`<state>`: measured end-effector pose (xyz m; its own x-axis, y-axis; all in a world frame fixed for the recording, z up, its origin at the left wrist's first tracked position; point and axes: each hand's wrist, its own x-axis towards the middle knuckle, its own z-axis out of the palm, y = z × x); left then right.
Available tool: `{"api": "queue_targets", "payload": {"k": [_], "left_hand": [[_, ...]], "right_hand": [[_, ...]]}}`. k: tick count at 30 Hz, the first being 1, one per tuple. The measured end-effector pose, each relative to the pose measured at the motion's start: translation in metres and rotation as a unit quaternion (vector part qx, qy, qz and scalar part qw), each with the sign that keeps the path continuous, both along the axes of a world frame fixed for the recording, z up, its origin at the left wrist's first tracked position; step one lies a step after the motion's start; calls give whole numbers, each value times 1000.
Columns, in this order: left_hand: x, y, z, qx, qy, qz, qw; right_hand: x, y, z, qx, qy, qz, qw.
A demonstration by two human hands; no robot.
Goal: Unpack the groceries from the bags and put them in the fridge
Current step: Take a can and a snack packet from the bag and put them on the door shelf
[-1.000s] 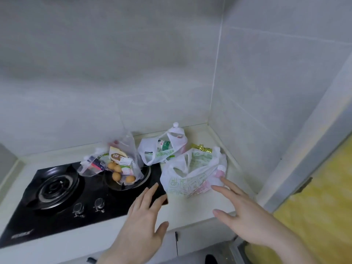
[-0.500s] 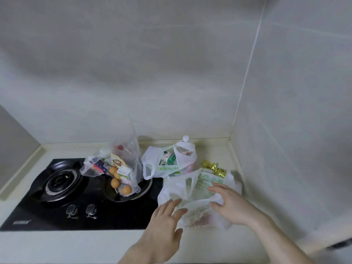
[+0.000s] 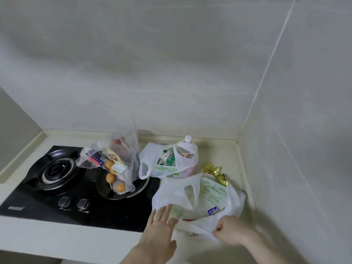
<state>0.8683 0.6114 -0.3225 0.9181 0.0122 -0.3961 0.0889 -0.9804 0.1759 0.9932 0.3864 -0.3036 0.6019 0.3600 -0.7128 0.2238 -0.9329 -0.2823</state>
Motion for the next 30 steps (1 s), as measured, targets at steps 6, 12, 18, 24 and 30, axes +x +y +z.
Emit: {"api": "queue_targets", "payload": {"k": [6, 12, 18, 24, 30], "left_hand": [[3, 5, 12, -36, -84, 76, 993], [10, 13, 3, -56, -139, 72, 986], [28, 3, -6, -91, -159, 9, 983], [43, -19, -18, -5, -28, -66, 997], [48, -29, -19, -30, 6, -138, 990]], "right_hand": [[9, 4, 9, 90, -42, -22, 995], [59, 37, -12, 149, -175, -71, 971], [78, 49, -61, 5, -92, 23, 995], [73, 34, -81, -69, -119, 80, 987], [70, 37, -86, -77, -151, 92, 981]]}}
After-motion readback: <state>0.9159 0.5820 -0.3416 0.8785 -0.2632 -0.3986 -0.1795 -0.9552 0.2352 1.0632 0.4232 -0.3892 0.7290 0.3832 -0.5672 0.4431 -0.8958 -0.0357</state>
